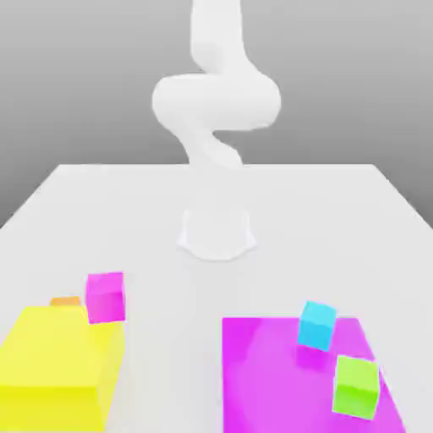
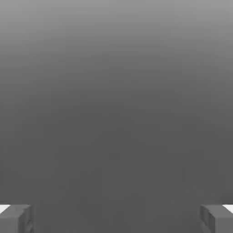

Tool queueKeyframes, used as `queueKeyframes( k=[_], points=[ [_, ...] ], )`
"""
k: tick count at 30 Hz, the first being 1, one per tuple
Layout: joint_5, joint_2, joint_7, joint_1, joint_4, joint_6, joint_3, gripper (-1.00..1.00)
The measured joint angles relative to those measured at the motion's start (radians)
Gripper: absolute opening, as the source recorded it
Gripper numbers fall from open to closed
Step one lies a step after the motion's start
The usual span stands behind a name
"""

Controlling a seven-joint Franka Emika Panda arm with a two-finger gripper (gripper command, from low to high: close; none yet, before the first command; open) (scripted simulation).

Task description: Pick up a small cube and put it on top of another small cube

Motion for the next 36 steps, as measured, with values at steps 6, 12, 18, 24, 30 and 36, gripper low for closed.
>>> queueKeyframes(
  k=[6, 12, 18, 24, 30, 36],
  points=[
    [-0.054, 0.203, -0.189, -0.034, -0.097, 0.128, -0.152, 0.0],
    [-0.066, 0.413, -0.41, -0.068, -0.207, 0.261, -0.321, 0.0],
    [-0.004, 0.636, -0.684, -0.11, -0.318, 0.397, -0.475, 0.0],
    [0.205, 0.853, -0.987, -0.219, -0.442, 0.514, -0.447, 0.0],
    [0.468, 1.062, -1.192, -0.44, -0.403, 0.664, -0.165, -1.0],
    [0.483, 1.078, -1.203, -0.461, -0.4, 0.674, -0.141, -1.0]
  ],
)
